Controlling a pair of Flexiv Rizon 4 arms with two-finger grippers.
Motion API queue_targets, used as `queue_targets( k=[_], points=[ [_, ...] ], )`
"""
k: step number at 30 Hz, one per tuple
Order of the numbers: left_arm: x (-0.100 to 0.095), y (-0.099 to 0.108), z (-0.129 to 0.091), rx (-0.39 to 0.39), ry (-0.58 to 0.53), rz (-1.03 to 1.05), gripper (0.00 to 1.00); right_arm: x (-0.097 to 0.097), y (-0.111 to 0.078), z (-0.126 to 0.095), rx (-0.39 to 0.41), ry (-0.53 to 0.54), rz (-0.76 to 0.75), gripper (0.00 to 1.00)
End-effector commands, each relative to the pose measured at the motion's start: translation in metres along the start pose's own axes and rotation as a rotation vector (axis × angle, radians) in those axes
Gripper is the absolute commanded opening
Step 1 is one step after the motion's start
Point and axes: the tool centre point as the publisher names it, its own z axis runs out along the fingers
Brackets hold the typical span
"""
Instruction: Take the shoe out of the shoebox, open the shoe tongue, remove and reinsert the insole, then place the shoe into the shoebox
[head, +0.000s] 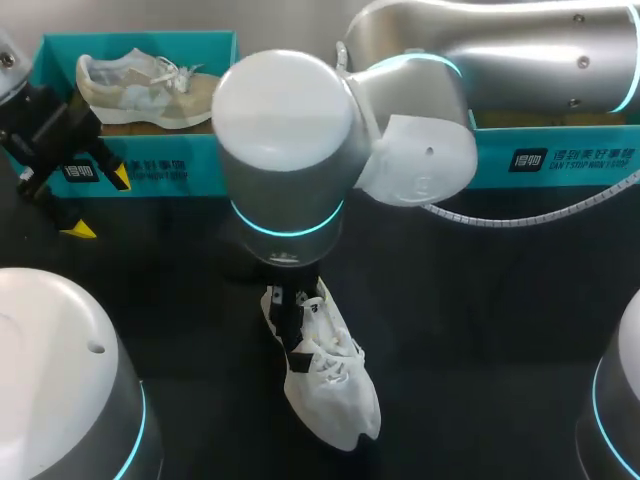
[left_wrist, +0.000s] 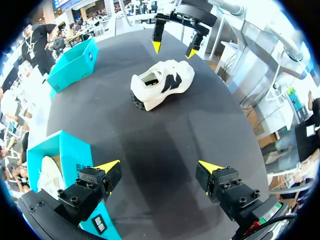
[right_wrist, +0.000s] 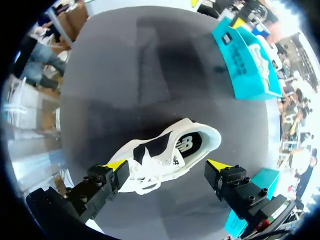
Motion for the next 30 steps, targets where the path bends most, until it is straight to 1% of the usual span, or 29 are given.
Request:
queue_targets(
  k=[1, 5, 8, 10, 12, 13, 15, 16, 18, 19, 21, 24, 30],
  points=[
    [0.001, 0.0, 0.0, -0.002, -0.001, 0.0, 1.0, -0.004, -0.013, 0.004, -0.079, 0.027, -0.093, 1.0],
    [0.001, 0.0, 0.0, -0.002, -0.001, 0.0, 1.0, -0.004, -0.013, 0.004, -0.079, 0.027, -0.093, 1.0],
    [0.001, 0.0, 0.0, -0.002, -0.001, 0.0, 1.0, -0.015, -0.004, 0.005, -0.053, -0.008, -0.204, 1.0],
    [0.001, 0.0, 0.0, -0.002, -0.001, 0.0, 1.0, -0.023, 0.0, 0.005, -0.059, -0.044, -0.277, 1.0],
    [0.001, 0.0, 0.0, -0.002, -0.001, 0.0, 1.0, -0.032, 0.003, 0.005, -0.039, -0.07, -0.33, 1.0],
    [0.001, 0.0, 0.0, -0.002, -0.001, 0.0, 1.0, -0.036, 0.006, 0.005, -0.047, -0.084, -0.369, 1.0],
    [0.001, 0.0, 0.0, -0.002, -0.001, 0.0, 1.0, -0.045, 0.01, 0.007, -0.03, -0.085, -0.414, 1.0],
    [0.001, 0.0, 0.0, -0.002, -0.001, 0.0, 1.0, -0.049, 0.012, 0.009, -0.045, -0.089, -0.446, 1.0],
    [0.001, 0.0, 0.0, -0.002, -0.001, 0.0, 1.0, -0.059, 0.017, 0.016, -0.042, -0.065, -0.469, 1.0],
    [0.001, 0.0, 0.0, -0.002, -0.001, 0.0, 1.0, -0.063, 0.018, 0.019, -0.063, -0.066, -0.493, 1.0],
    [0.001, 0.0, 0.0, -0.002, -0.001, 0.0, 1.0, -0.071, 0.024, 0.027, -0.058, -0.054, -0.512, 1.0],
    [0.001, 0.0, 0.0, -0.002, -0.001, 0.0, 1.0, -0.081, 0.032, 0.038, -0.07, -0.046, -0.538, 1.0],
    [0.001, 0.0, 0.0, -0.002, -0.001, 0.0, 1.0, -0.091, 0.041, 0.063, -0.075, -0.025, -0.552, 1.0]
  ],
)
